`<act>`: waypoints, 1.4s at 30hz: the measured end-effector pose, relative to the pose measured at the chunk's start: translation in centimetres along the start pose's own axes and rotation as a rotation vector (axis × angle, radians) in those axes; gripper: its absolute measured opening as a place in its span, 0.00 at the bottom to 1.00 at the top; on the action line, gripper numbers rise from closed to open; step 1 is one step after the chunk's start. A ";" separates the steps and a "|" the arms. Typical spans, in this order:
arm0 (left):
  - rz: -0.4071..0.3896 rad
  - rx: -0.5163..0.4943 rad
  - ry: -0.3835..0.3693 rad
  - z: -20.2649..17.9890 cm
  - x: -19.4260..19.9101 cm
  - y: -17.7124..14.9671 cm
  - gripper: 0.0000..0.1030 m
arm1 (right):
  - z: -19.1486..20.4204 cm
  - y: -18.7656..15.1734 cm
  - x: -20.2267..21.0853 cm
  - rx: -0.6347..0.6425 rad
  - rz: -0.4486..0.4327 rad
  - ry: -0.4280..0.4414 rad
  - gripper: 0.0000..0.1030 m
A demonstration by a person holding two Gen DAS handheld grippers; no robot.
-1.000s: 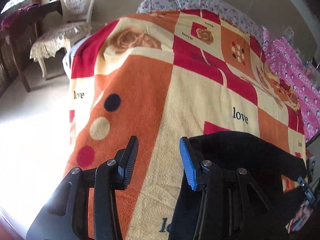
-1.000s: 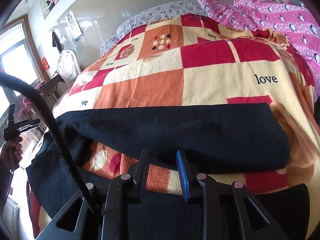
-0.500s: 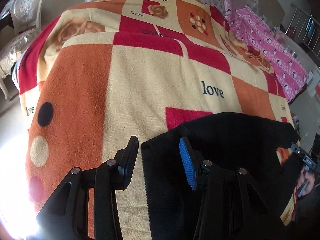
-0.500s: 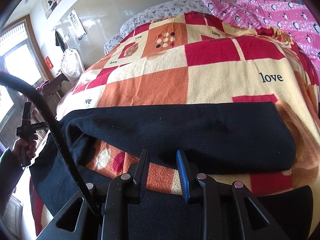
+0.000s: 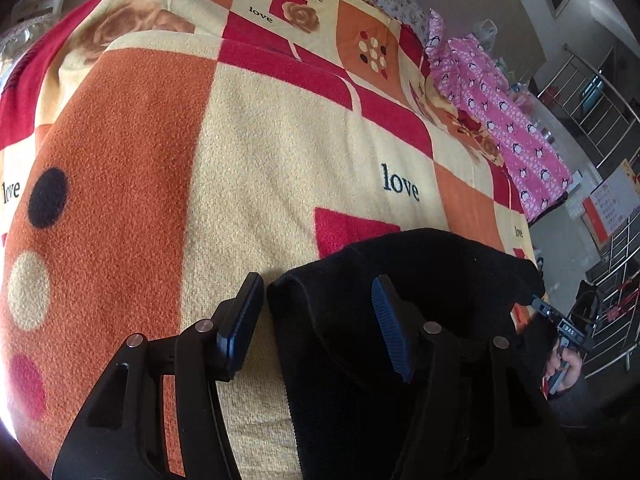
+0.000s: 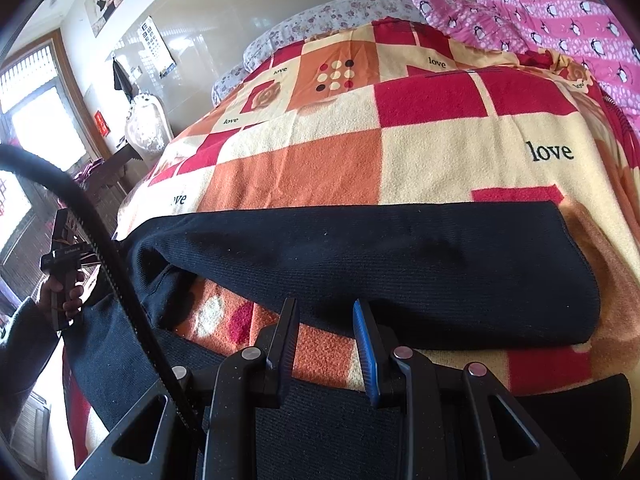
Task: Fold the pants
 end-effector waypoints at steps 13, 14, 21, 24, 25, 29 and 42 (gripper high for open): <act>-0.104 0.076 -0.191 -0.7 1.9 0.3 0.62 | 0.0 0.0 0.0 0.001 0.002 0.000 0.25; -0.126 0.095 -0.211 -0.4 2.4 0.5 0.60 | 0.0 0.0 0.0 0.001 0.002 -0.001 0.25; -0.117 0.055 -0.302 -2.0 2.8 0.0 0.53 | -0.1 0.0 0.0 0.003 0.003 -0.006 0.25; -0.105 0.031 -0.302 -2.6 2.6 -0.2 0.53 | -0.1 0.0 0.0 0.004 0.004 -0.012 0.25; -0.108 0.034 -0.305 -2.6 2.6 -0.2 0.53 | -0.1 -0.1 0.0 0.003 0.005 -0.012 0.25; -0.152 0.085 -0.299 -1.4 3.1 0.3 0.53 | 0.0 -0.1 0.0 0.003 0.006 -0.014 0.25; -0.126 0.054 -0.074 -0.3 1.0 -0.5 0.33 | 0.0 -0.2 0.0 0.004 0.010 -0.034 0.25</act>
Point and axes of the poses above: each gripper's, at about its wrist camera, not at the fingertips, and x roughly against the way its jaws point, z to its left, y to its top, the point moved 8 cm from there along -x, roughly the way its jaws point, and after that the axes turned 2 degrees about x, right-handed, at the moved point
